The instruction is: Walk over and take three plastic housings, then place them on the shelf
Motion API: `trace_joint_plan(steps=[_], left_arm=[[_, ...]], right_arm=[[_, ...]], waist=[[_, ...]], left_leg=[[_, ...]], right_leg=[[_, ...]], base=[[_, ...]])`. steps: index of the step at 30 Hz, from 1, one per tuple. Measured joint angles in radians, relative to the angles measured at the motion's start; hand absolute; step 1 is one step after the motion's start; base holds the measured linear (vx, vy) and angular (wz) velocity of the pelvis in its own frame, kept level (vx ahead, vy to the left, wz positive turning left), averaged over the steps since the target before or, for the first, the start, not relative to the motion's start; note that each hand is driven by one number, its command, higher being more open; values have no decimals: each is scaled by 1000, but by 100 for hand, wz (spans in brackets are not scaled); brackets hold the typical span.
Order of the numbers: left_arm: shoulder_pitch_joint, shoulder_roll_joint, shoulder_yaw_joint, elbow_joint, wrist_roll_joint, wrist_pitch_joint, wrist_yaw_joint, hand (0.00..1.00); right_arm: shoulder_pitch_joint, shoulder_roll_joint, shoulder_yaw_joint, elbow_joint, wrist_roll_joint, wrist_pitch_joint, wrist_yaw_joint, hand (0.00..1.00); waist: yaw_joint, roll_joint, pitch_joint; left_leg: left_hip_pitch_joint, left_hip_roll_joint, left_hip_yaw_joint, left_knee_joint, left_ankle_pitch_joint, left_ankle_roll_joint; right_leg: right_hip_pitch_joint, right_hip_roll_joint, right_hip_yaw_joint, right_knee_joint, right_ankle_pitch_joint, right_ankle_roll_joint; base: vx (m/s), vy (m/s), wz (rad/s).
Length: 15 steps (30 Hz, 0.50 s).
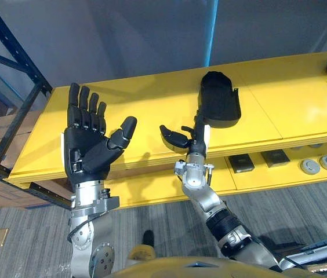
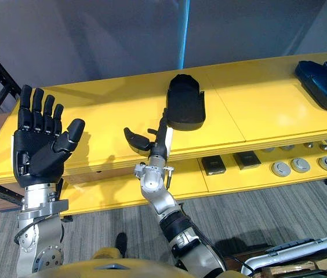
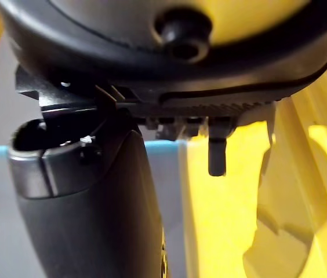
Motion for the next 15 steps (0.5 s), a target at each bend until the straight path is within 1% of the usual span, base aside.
trace_joint_plan(steps=[5,11,15], left_arm=[[0,1,0,0,0,0,-8,100],[0,4,0,0,0,0,-10,100],[0,4,0,0,0,0,-13,100]], right_arm=[[28,-8,0,-31,-14,0,0,100],[34,-9,0,-35,-36,0,0,100],[42,-10,-11,-44,-38,0,0,100]], waist=[[-1,-2,0],[-18,-9,1],[-20,-12,0]], left_leg=[[0,0,2,0,-1,0],[0,0,5,1,-2,0],[0,0,7,1,-3,0]], right_leg=[[0,0,1,-3,1,1],[1,1,2,-8,2,2],[1,1,4,-12,5,4]], base=[[0,0,0],[0,0,0],[0,0,0]])
